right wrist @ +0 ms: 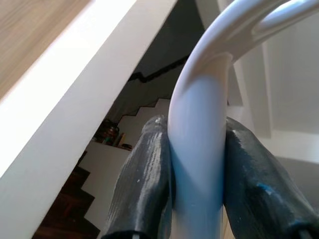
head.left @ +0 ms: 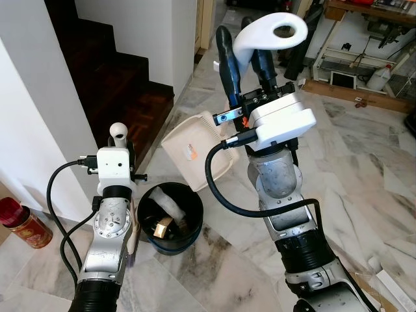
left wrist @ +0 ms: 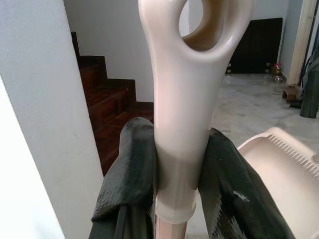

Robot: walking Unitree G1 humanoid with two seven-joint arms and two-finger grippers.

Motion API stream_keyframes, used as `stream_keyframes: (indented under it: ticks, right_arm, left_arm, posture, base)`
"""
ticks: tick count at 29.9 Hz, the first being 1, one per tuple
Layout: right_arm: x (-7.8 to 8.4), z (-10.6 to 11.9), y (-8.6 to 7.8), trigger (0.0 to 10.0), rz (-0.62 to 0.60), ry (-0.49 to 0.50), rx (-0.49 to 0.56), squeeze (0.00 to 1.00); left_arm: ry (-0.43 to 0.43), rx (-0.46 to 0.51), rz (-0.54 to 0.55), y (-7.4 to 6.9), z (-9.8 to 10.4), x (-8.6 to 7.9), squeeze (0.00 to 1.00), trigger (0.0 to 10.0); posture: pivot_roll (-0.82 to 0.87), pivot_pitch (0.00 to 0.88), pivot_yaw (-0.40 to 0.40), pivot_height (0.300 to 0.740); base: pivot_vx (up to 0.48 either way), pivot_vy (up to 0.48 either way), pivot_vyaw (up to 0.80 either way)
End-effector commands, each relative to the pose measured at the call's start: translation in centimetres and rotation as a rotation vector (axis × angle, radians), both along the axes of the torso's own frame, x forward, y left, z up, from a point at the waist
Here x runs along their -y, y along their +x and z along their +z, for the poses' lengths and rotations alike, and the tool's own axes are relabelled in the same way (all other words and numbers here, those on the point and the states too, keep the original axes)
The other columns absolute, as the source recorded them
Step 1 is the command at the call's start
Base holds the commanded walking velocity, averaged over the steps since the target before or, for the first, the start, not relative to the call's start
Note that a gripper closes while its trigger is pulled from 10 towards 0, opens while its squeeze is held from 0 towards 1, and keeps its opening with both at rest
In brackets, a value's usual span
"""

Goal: Sweep floor

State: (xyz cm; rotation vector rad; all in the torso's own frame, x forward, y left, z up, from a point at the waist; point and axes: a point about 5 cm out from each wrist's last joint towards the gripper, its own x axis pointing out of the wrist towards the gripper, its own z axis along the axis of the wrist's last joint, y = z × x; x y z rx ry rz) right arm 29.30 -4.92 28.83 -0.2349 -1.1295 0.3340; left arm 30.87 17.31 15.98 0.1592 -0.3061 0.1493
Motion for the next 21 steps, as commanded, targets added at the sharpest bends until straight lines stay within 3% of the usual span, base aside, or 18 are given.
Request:
stream_keyframes:
  ticks: [1, 5, 10, 14, 18, 21]
  right_arm:
    - [0.1, 1.1, -0.9, 10.0, -0.022, -0.032, 0.111, 0.00]
    - [1.0, 0.8, 0.0, 10.0, -0.090, -0.027, 0.054, 0.00]
    - [4.9, -0.4, 2.5, 10.0, -0.272, 0.064, -0.119, 0.00]
    - [8.5, -2.7, 3.9, 10.0, -0.401, 0.179, -0.309, 0.00]
    - [10.3, -4.6, 4.3, 10.0, -0.429, 0.270, -0.426, 0.00]
    - [11.0, -5.7, 4.3, 10.0, -0.447, 0.280, -0.474, 0.00]
  left_arm:
    - [0.009, 0.062, -0.042, -0.3, 1.0, 0.9, 0.00, 10.0]
    - [0.010, 0.061, -0.043, -0.3, 1.0, 0.9, 0.00, 10.0]
    - [0.024, 0.026, -0.063, -0.3, 0.4, 0.8, 0.00, 10.0]
    - [0.031, 0.008, -0.058, -0.5, -0.1, 0.4, 0.00, 10.0]
    - [0.034, 0.005, -0.054, -0.5, -0.1, 0.2, 0.00, 10.0]
    - [0.040, 0.000, -0.054, -0.6, -0.2, 0.0, 0.00, 10.0]
  posture:
    - [0.12, 0.072, -0.099, 0.740]
    - [0.12, 0.072, -0.097, 0.740]
    - [0.11, 0.064, -0.094, 0.740]
    - [0.11, 0.057, -0.089, 0.740]
    - [0.11, 0.054, -0.088, 0.740]
    - [0.11, 0.050, -0.087, 0.740]
  base:
    - [0.000, 0.000, 0.00]
    - [0.000, 0.000, 0.00]
    - [0.000, 0.000, 0.00]
    - [0.000, 0.000, 0.00]
    - [0.000, 0.000, 0.00]
    - [0.000, 0.000, 0.00]
